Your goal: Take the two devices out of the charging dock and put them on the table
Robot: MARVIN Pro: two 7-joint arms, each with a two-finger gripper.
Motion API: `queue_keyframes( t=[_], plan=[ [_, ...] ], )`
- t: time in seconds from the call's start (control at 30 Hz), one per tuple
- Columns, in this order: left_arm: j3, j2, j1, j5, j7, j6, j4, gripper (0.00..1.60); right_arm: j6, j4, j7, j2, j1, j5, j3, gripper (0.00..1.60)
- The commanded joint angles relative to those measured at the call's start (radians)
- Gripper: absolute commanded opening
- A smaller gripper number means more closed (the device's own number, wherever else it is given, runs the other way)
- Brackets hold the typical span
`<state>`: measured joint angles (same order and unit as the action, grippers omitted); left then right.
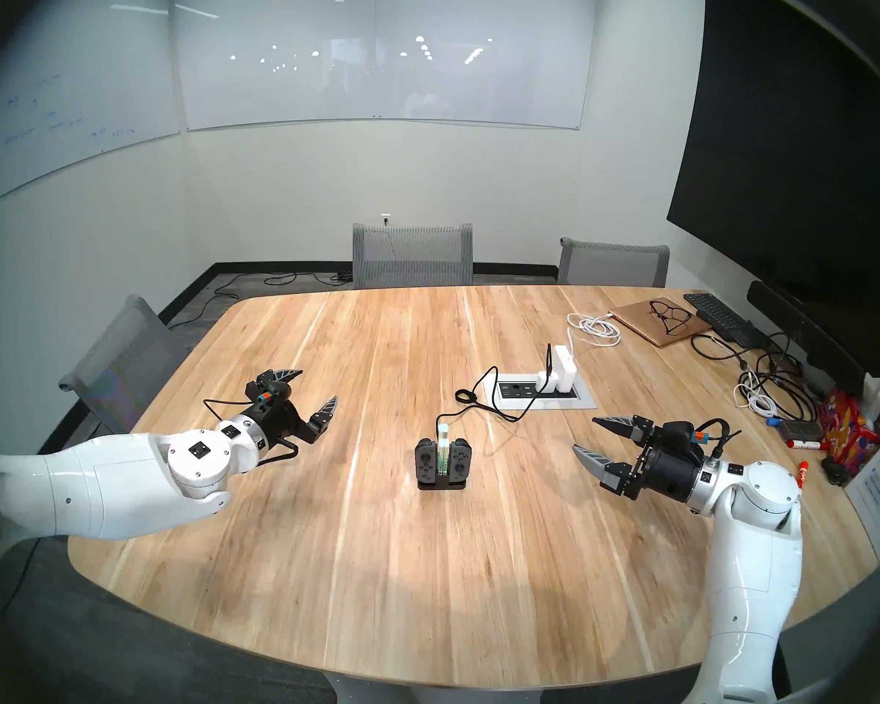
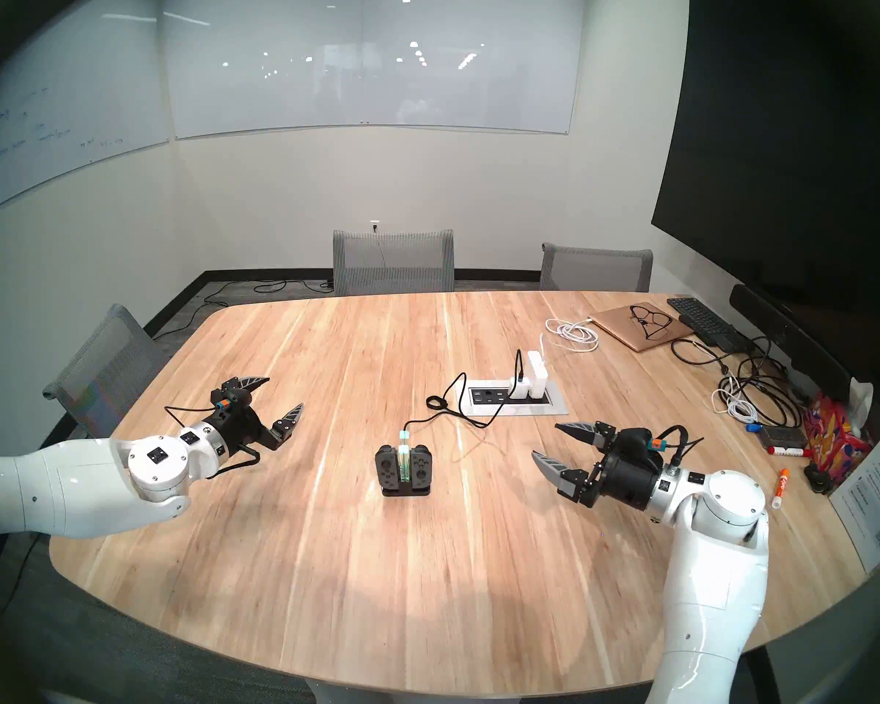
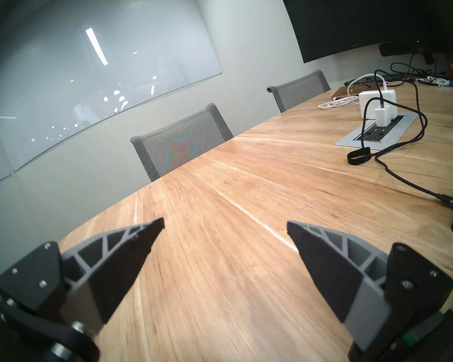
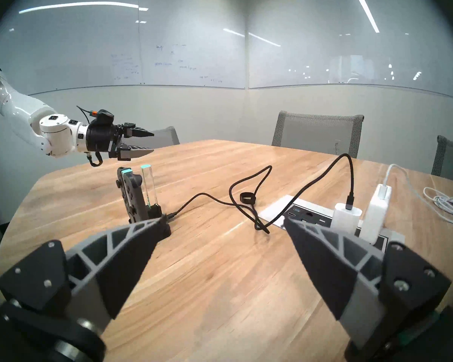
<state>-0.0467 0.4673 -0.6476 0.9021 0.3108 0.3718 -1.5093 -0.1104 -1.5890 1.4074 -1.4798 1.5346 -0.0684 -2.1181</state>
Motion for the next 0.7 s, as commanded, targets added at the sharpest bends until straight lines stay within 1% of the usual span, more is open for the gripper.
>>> queue_keyframes(
  t=[0.0,0.47,0.5,0.53,0.63,0.67],
  plan=[
    [0.013,0.001,0.015,0.002,-0.001,0.003,0.000,1.60,0.011,-0.031,-0.024,-0.041,-0.009,-0.003,0.023,1.60],
    [0.013,0.001,0.015,0.003,-0.001,0.003,0.000,1.60,0.038,-0.036,-0.041,-0.056,0.001,-0.043,0.060,1.60],
    [0.013,0.001,0.015,0.003,-0.001,0.003,0.000,1.60,0.040,-0.036,-0.045,-0.057,0.001,-0.047,0.064,1.41],
    [0.013,0.001,0.015,0.003,-0.001,0.003,0.000,1.60,0.043,-0.035,-0.048,-0.059,0.002,-0.052,0.068,0.86],
    [0.013,0.001,0.015,0.003,-0.001,0.003,0.000,1.60,0.050,-0.031,-0.055,-0.065,0.004,-0.062,0.079,0.12],
    [0.013,0.001,0.015,0.003,-0.001,0.003,0.000,1.60,0.054,-0.029,-0.058,-0.067,0.004,-0.067,0.084,0.00]
  ],
)
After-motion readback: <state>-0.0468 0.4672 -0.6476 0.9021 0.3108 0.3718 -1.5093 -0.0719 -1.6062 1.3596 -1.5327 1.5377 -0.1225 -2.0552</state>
